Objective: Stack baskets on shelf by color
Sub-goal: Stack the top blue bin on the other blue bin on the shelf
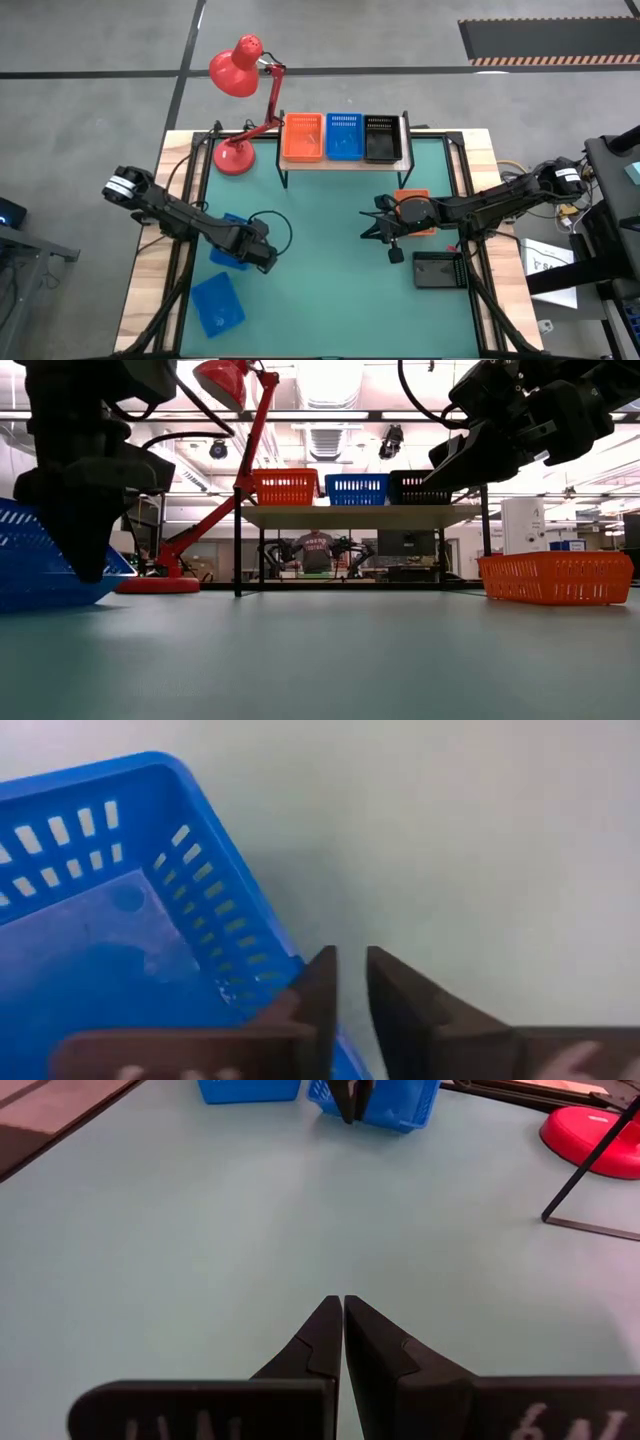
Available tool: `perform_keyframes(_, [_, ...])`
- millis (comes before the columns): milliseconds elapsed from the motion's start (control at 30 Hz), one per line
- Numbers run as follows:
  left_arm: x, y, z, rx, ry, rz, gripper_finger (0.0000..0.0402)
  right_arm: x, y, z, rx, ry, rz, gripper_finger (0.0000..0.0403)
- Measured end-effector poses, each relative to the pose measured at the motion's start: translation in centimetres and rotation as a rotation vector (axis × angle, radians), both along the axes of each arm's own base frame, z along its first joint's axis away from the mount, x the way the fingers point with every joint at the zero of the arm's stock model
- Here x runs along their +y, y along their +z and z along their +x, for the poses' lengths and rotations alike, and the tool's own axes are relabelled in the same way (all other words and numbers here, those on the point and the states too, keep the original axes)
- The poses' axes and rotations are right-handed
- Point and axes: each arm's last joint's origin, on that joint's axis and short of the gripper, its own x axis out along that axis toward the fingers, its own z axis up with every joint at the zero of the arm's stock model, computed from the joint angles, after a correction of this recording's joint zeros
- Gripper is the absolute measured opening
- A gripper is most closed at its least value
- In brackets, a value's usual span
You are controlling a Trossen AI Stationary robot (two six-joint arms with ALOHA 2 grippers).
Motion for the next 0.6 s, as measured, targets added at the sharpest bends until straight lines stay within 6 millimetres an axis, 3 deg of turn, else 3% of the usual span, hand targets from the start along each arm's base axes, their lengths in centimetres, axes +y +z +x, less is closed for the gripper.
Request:
perform_keyframes(100, [0.0,0.2,-0.1,-0.008,-0.002,-0.004,0.0007,0.0,0.0,0.0,0.001,0.000,0.000,0.0009])
perform_keyframes(233, [-0.2,0.7,0.2,-0.023,-0.016,-0.022,0.0012,0.0,-0.1,0.0,0.002,0.000,0.000,0.0009])
perform_keyframes(433, [-0.7,3.8,1.2,-0.109,-0.057,-0.094,0.0014,0.0,-0.1,0.0,0.002,0.000,0.000,0.0009])
perform_keyframes(600, [-0.2,4.9,-0.2,-0.020,-0.038,-0.063,0.0017,0.0,-0.1,0.0,0.002,0.000,0.000,0.0009])
